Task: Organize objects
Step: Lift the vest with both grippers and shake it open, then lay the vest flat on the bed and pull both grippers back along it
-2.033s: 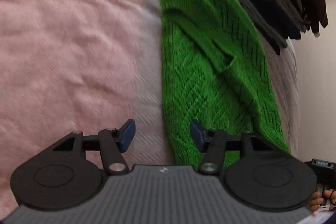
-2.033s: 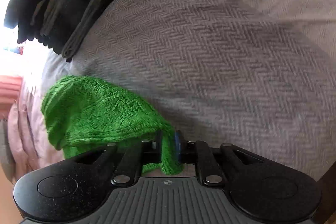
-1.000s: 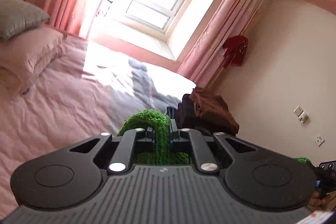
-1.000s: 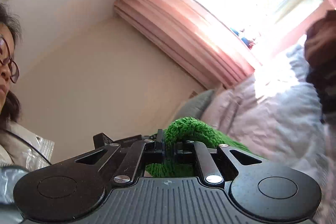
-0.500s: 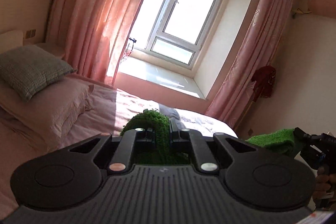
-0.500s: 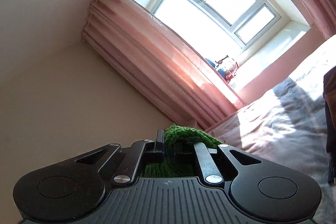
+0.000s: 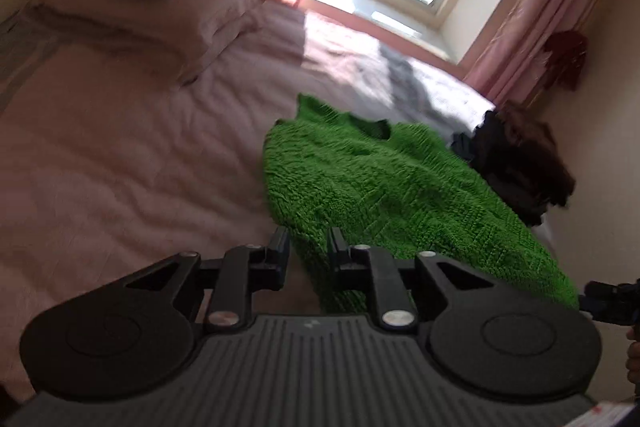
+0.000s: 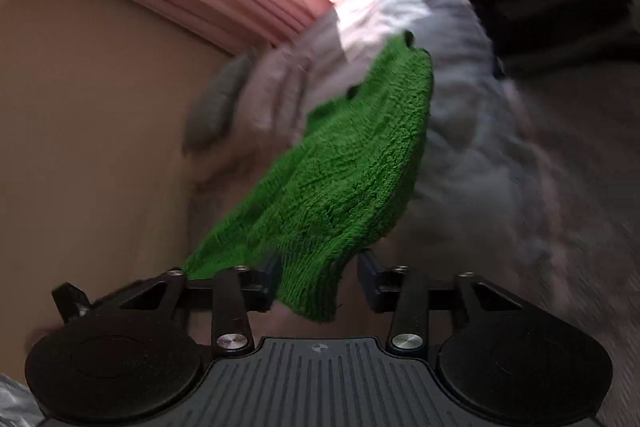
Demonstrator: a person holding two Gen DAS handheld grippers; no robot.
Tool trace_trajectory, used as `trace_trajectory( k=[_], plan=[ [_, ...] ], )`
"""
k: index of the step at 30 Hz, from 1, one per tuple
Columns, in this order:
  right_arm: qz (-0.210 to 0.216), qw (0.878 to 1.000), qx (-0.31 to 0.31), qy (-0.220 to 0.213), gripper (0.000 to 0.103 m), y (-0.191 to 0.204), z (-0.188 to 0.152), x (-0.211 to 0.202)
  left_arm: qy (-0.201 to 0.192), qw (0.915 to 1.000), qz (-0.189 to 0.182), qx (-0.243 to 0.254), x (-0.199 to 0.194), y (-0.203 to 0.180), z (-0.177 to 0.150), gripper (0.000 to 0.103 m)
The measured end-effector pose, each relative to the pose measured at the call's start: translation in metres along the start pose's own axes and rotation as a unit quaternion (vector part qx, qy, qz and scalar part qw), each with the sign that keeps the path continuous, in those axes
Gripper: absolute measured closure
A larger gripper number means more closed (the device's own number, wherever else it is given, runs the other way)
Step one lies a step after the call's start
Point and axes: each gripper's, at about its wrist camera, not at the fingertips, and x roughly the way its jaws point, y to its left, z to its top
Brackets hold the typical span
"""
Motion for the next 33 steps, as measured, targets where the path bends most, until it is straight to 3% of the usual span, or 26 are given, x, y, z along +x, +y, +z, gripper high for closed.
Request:
trace_trajectory(
  k=[2,3,6,9,11,13,17,22,24,25,26,27,28,29,31,33],
  plan=[
    [-0.088,0.995,0.032,0.048,0.048,-0.036,-0.035,0.010,0.067,0.9962,0.054,-0.008,0.017,0.021,-0.040,0.088],
    [-0.109,0.991,0.045,0.068,0.048,-0.050,-0.046,0.014,0.087,0.9936,0.072,-0.007,0.023,0.028,-0.053,0.088],
    [-0.125,0.987,0.068,0.077,0.048,-0.083,-0.059,0.023,0.104,0.9893,0.103,-0.001,0.038,0.042,-0.072,0.088],
    [-0.148,0.986,0.028,0.066,0.048,-0.092,-0.057,0.043,0.108,0.9898,0.092,-0.014,0.057,0.045,-0.083,0.078],
    [-0.138,0.988,0.022,0.061,0.048,-0.099,-0.064,0.059,0.106,0.9912,0.079,-0.013,0.075,0.044,-0.090,0.068],
    [-0.119,0.990,0.034,0.061,0.048,-0.106,-0.070,0.076,0.104,0.9919,0.072,-0.011,0.096,0.043,-0.096,0.068],
    [-0.085,0.992,0.073,0.050,0.047,-0.121,-0.087,0.110,0.103,0.9926,0.052,-0.039,0.133,0.048,-0.103,0.056],
    [-0.073,0.989,0.129,0.005,0.047,-0.146,-0.105,0.138,0.108,0.9905,0.058,-0.062,0.172,0.068,-0.109,0.053],
    [-0.072,0.987,0.141,-0.010,0.057,-0.150,-0.110,0.145,0.112,0.9897,0.049,-0.073,0.184,0.073,-0.113,0.055],
    [-0.079,0.988,0.135,-0.009,0.085,-0.148,-0.110,0.147,0.118,0.9891,0.040,-0.078,0.189,0.075,-0.115,0.059],
    [-0.090,0.987,0.130,-0.001,0.103,-0.148,-0.111,0.150,0.125,0.9886,0.031,-0.078,0.195,0.075,-0.118,0.066],
    [-0.095,0.987,0.129,0.002,0.103,-0.148,-0.112,0.149,0.129,0.9886,0.024,-0.075,0.199,0.075,-0.120,0.072],
    [-0.097,0.988,0.124,-0.002,0.103,-0.147,-0.112,0.146,0.129,0.9892,0.025,-0.065,0.201,0.073,-0.123,0.092],
    [-0.111,0.987,0.114,-0.009,0.103,-0.145,-0.112,0.139,0.126,0.9905,0.025,-0.050,0.200,0.071,-0.124,0.097],
    [-0.166,0.980,0.106,-0.042,0.103,-0.144,-0.113,0.114,0.091,0.9956,0.021,-0.012,0.183,0.061,-0.125,0.098],
    [-0.230,0.961,0.147,-0.054,0.103,-0.162,-0.118,0.092,0.081,0.9958,0.032,0.027,0.173,0.059,-0.130,0.097]
  ],
)
